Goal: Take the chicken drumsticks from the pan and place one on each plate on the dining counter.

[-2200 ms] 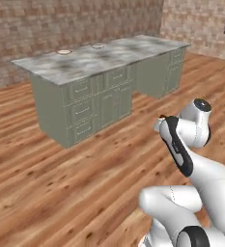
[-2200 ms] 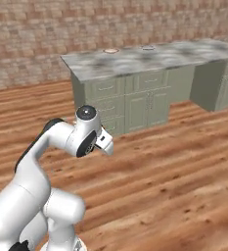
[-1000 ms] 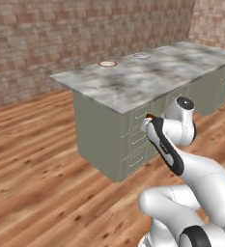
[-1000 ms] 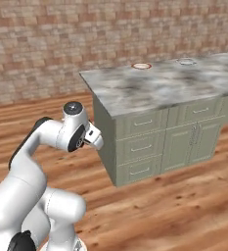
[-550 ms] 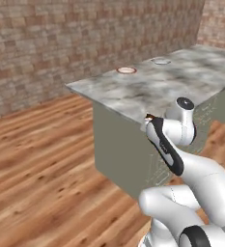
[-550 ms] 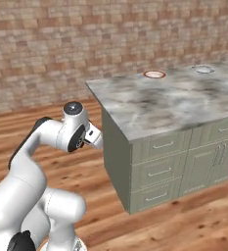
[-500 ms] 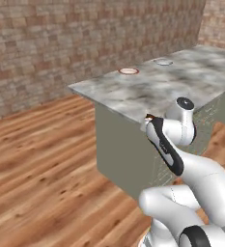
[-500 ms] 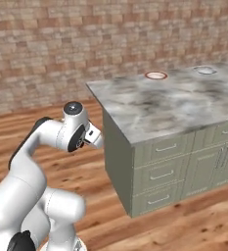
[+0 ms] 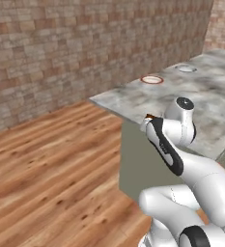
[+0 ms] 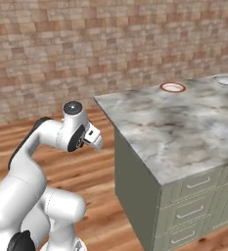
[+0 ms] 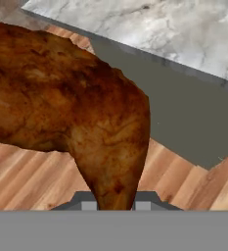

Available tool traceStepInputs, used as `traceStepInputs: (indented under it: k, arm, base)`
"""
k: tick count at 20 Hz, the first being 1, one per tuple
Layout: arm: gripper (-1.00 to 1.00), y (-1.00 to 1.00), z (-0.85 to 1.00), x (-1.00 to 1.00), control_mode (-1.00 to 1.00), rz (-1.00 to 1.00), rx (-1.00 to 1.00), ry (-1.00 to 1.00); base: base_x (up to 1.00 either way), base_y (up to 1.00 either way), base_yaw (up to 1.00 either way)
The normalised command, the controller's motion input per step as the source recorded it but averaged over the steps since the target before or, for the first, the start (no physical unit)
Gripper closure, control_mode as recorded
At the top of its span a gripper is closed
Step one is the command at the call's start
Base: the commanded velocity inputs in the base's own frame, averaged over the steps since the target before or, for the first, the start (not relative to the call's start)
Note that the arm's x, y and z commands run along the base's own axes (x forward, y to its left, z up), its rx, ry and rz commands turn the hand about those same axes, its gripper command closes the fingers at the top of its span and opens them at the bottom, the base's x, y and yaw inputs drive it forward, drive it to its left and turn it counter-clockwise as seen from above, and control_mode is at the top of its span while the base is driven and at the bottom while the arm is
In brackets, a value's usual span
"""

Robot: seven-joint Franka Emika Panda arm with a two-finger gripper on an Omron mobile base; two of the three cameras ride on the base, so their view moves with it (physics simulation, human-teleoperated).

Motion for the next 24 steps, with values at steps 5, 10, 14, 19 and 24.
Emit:
traceStepInputs:
  k: [5,10,14,19,24]
  arm:
    - [1.00,0.00,0.00,0.00,1.00,0.00,0.00,0.00]
    - [1.00,0.00,0.00,0.00,1.00,0.00,0.00,0.00]
    - [1.00,0.00,0.00,0.00,1.00,0.00,0.00,0.00]
    - [1.00,0.00,0.00,0.00,1.00,0.00,0.00,0.00]
    - [1.00,0.00,0.00,0.00,1.00,0.00,0.00,0.00]
  base:
    - [0.89,0.71,-0.09]
    - [0.89,0.70,-0.13]
    - [0.89,0.67,-0.19]
    - [0.87,0.68,-0.21]
    - [0.88,0.64,-0.31]
